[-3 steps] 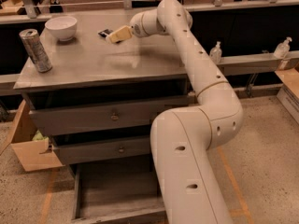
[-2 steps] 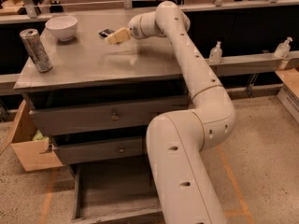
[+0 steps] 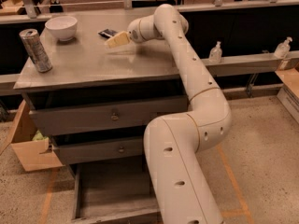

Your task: Place rxbar blueberry into bottom drawer

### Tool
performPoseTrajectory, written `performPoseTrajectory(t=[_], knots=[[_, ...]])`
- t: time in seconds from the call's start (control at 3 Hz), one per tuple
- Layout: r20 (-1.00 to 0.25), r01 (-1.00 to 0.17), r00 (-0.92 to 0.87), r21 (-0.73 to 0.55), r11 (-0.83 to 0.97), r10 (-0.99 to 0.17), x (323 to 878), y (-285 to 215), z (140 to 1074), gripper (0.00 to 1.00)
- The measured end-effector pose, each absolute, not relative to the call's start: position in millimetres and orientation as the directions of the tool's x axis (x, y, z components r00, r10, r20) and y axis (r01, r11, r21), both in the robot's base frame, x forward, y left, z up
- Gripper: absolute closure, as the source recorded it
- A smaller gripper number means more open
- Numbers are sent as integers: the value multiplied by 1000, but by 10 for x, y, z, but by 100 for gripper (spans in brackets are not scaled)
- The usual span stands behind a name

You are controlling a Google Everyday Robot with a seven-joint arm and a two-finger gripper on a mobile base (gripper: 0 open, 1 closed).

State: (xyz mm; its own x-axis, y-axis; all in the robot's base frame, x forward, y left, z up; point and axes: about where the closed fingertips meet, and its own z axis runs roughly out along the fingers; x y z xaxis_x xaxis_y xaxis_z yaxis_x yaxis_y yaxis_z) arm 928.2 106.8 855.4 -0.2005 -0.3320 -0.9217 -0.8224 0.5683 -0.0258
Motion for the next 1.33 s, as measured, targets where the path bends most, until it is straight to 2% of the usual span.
performPoseTrajectory(t=[0.33, 1.0, 1.33], knots=[[-916, -822, -222, -9, 570, -335, 9257, 1068, 8538, 0], [-943, -808, -216, 28, 588, -252, 9355, 1167, 8614, 0], [-933, -810, -234, 32, 585, -273, 9328, 1276, 8587, 0]])
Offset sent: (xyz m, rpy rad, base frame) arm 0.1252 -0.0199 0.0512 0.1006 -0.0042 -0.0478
